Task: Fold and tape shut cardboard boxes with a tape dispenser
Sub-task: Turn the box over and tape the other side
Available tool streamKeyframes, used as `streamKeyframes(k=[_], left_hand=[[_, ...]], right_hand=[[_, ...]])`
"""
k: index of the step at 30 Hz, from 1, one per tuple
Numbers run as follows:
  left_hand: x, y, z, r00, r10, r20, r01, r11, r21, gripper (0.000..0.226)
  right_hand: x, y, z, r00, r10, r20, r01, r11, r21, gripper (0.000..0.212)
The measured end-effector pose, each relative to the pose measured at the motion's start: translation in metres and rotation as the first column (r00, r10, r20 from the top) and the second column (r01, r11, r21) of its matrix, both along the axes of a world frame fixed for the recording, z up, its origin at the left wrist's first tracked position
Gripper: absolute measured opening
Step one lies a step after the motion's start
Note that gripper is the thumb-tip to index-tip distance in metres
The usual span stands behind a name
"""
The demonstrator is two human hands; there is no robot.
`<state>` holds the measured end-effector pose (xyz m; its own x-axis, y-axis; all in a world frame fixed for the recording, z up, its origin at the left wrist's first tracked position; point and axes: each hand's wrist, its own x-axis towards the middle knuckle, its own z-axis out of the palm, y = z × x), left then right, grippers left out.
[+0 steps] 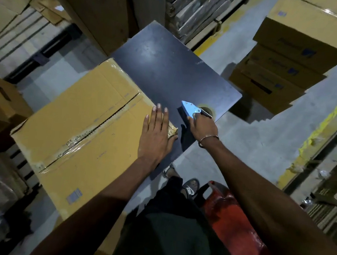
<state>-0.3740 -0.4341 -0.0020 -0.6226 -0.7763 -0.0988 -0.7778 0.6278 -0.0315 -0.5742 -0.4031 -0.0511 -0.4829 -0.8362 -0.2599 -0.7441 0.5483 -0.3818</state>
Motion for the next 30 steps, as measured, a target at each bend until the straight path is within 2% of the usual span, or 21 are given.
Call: streamKeyframes(k=[3,5,7,10,12,14,16,18,19,20,22,23,24,26,28,30], left_hand=[[-0.005,0.003,0.002,1.0,0.022,0.014,-0.023,0.998,0.05,0.104],[-0.004,0.002,0.004,1.0,0.027,0.002,-0.027,0.995,0.093,0.119],[0.001,-0.003,0.008,0.997,0.021,-0.073,-0.009,0.987,0.158,0.123],[0.024,-0.01,0.015,0.974,-0.004,-0.226,0.072,0.953,0.294,0.112],[0.045,-0.007,0.015,0.977,-0.017,-0.211,0.071,0.965,0.251,0.107],[0.062,0.001,0.01,0.994,-0.028,-0.109,0.044,0.987,0.152,0.106],[0.068,0.011,0.006,0.997,-0.051,-0.051,0.056,0.994,0.099,0.107],[0.069,0.014,0.007,0.997,-0.049,-0.058,0.054,0.994,0.092,0.105],[0.069,0.013,0.008,0.997,-0.039,-0.071,0.045,0.995,0.089,0.103],[0.069,0.011,0.008,0.995,-0.026,-0.099,0.035,0.995,0.088,0.1],[0.07,0.009,0.007,0.977,0.004,-0.212,0.021,0.993,0.114,0.092],[0.07,0.009,0.007,0.958,0.027,-0.284,0.013,0.991,0.137,0.086],[0.07,0.009,0.007,0.935,0.059,-0.35,-0.003,0.987,0.16,0.079],[0.07,0.009,0.007,0.895,0.168,-0.413,-0.094,0.977,0.194,0.068],[0.071,0.006,0.005,0.857,0.326,-0.399,-0.274,0.944,0.185,0.064],[0.075,-0.005,0.007,0.79,0.482,-0.379,-0.44,0.876,0.199,0.064]], right_hand=[[0.023,0.022,0.021,0.97,-0.209,0.123,0.234,0.941,-0.244,0.031],[0.044,0.034,0.037,0.943,-0.265,0.203,0.323,0.876,-0.359,0.029],[0.066,0.039,0.053,0.932,-0.23,0.28,0.337,0.833,-0.439,0.028],[0.093,0.026,0.06,0.911,-0.092,0.402,0.316,0.783,-0.536,0.031],[0.107,0.015,0.057,0.894,0.033,0.447,0.22,0.837,-0.501,0.039],[0.112,0.008,0.049,0.899,0.06,0.435,0.139,0.901,-0.411,0.043],[0.101,0.005,0.051,0.881,-0.042,0.472,0.184,0.948,-0.26,0.051],[0.084,-0.002,0.057,0.769,-0.192,0.61,0.272,0.962,-0.04,0.079],[0.079,-0.006,0.063,0.754,-0.239,0.612,0.284,0.958,0.024,0.085],[0.077,-0.01,0.068,0.789,-0.235,0.567,0.292,0.956,-0.009,0.082],[0.084,-0.02,0.074,0.891,-0.146,0.43,0.283,0.919,-0.274,0.062],[0.091,-0.025,0.077,0.927,-0.072,0.368,0.208,0.915,-0.345,0.055],[0.1,-0.03,0.076,0.951,0.026,0.307,0.085,0.936,-0.342,0.056],[0.108,-0.038,0.072,0.97,0.143,0.195,-0.11,0.979,-0.17,0.064],[0.1,-0.049,0.073,0.978,0.153,0.142,-0.154,0.988,-0.003,0.071],[0.087,-0.062,0.079,0.977,0.164,0.137,-0.177,0.98,0.086,0.086]])
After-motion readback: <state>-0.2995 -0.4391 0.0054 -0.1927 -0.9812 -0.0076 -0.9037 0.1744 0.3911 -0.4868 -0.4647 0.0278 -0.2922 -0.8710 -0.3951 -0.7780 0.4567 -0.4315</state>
